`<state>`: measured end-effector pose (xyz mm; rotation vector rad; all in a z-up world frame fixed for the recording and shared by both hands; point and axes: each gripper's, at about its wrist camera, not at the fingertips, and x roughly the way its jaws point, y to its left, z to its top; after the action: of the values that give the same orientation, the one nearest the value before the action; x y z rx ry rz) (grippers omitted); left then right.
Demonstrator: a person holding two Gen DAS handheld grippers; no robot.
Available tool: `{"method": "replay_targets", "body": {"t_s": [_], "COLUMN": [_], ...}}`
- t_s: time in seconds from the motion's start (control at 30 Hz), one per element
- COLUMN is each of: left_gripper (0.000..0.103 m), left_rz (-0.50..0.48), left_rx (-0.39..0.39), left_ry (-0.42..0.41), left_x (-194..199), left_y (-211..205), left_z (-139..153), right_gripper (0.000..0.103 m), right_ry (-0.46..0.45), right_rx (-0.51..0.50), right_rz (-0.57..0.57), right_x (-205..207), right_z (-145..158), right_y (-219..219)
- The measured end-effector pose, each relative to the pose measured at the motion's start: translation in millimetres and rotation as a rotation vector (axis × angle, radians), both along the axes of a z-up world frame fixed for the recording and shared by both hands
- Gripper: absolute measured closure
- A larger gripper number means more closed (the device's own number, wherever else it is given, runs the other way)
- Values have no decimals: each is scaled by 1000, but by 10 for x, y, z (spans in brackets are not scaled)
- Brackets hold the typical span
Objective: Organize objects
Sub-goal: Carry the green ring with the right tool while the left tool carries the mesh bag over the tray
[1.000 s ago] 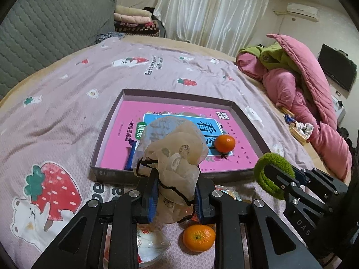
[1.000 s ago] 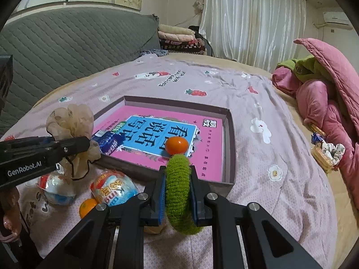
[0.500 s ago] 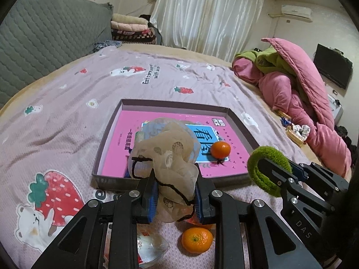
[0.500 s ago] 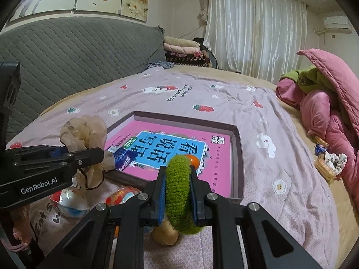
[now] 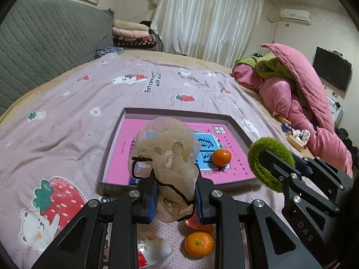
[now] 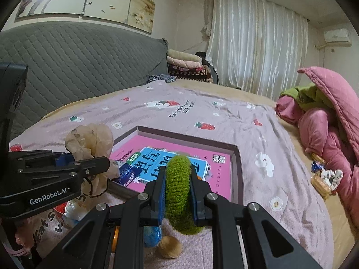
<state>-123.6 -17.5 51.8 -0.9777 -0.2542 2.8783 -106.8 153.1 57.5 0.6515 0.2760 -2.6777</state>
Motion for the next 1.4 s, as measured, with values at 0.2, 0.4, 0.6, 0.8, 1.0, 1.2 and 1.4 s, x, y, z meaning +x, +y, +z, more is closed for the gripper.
{"method": "replay_targets", "body": {"t_s": [0.2, 0.4, 0.6, 0.8, 1.0, 1.2, 1.4], "left_gripper": [76, 76, 76, 76, 76, 76, 76], "left_rz": [2, 8, 16, 23, 52, 70, 47], "left_rx": [-36, -29, -19, 7, 21, 7, 37], "left_ry": [30, 43, 33, 22, 15, 32, 34], "left_x": [-6, -38, -94, -209, -283, -333, -413], "left_y": [-3, -85, -150, -296, -432, -443, -328], "left_z": [57, 104, 99, 110, 92, 101, 96], "right_gripper": [85, 85, 85, 85, 85, 85, 85], "right_ry": [24, 35, 38, 40, 39, 36, 28], "right_rx": [-5, -25, -39, -63, -86, -95, -95], "right_rz": [13, 11, 3, -8, -18, -26, -36], "right_x": [-1, -23, -61, -133, -189, -248, -311], "right_z": [41, 71, 82, 105, 124, 122, 95], "right_y": [-71, -86, -102, -68, -26, -4, 16]}}
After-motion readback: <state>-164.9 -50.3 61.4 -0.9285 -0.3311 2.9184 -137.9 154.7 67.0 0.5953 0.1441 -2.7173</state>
